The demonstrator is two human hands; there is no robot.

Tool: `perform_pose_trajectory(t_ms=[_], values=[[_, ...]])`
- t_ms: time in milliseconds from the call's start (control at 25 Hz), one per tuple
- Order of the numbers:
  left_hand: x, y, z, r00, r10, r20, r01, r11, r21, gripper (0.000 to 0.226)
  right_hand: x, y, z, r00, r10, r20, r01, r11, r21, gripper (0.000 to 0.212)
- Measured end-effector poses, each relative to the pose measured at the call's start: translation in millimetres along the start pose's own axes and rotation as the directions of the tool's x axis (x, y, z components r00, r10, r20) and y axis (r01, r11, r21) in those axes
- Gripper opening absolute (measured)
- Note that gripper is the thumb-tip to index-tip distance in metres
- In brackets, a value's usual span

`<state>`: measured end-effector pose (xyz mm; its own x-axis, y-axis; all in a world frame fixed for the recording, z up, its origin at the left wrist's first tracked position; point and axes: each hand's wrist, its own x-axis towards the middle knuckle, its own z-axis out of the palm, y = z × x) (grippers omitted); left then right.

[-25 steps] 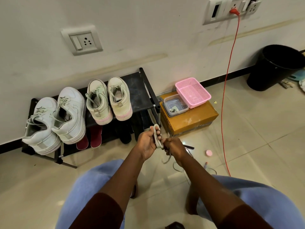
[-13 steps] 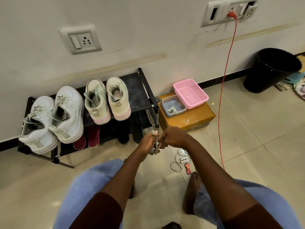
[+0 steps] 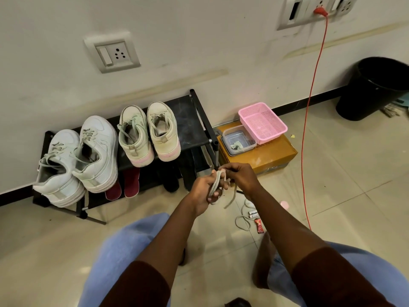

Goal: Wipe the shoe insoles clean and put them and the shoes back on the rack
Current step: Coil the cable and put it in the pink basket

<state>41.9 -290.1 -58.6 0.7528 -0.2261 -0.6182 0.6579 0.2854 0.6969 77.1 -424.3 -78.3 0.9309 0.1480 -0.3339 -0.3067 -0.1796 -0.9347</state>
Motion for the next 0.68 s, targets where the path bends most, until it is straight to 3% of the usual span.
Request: perform_pose_trajectory(t_ms=[160,280,400,480,560,680], values=[[3,3,-3,0.996,0.068,-0.063,-0.082,0.964,-0.254,0.024,-18,15,20,0.970,0.208,0.126,-0.218,0.974,0.069,0.019],[5,0,-4,0.974,0.141,-0.179,-0.171,0.971,-0.165,0.016,-27,13,28,0.939,0.273,0.212,-0.261,0.962,-0.081,0.018],[9,-7,-7,0.962,0.126,-0.241,-0.112,0.991,0.071,0.028,-30,1,28,0.923,0.271,0.274,-0.152,0.909,-0.387,0.016],[11,-10,-8,0.944,0.091,-0.316,-0.006,0.966,0.260,0.026,-28,-8,26,0.912,0.252,0.324,-0.010,0.803,-0.596,0.023],[12,-11,-5,0.921,0.082,-0.380,0.064,0.931,0.358,0.009,-23,-17,21,0.907,0.250,0.339,0.056,0.726,-0.686,0.023],[8,-9,1,0.942,0.067,-0.328,0.051,0.940,0.338,0.021,-15,-31,11,0.928,0.179,0.327,0.107,0.712,-0.694,0.017]])
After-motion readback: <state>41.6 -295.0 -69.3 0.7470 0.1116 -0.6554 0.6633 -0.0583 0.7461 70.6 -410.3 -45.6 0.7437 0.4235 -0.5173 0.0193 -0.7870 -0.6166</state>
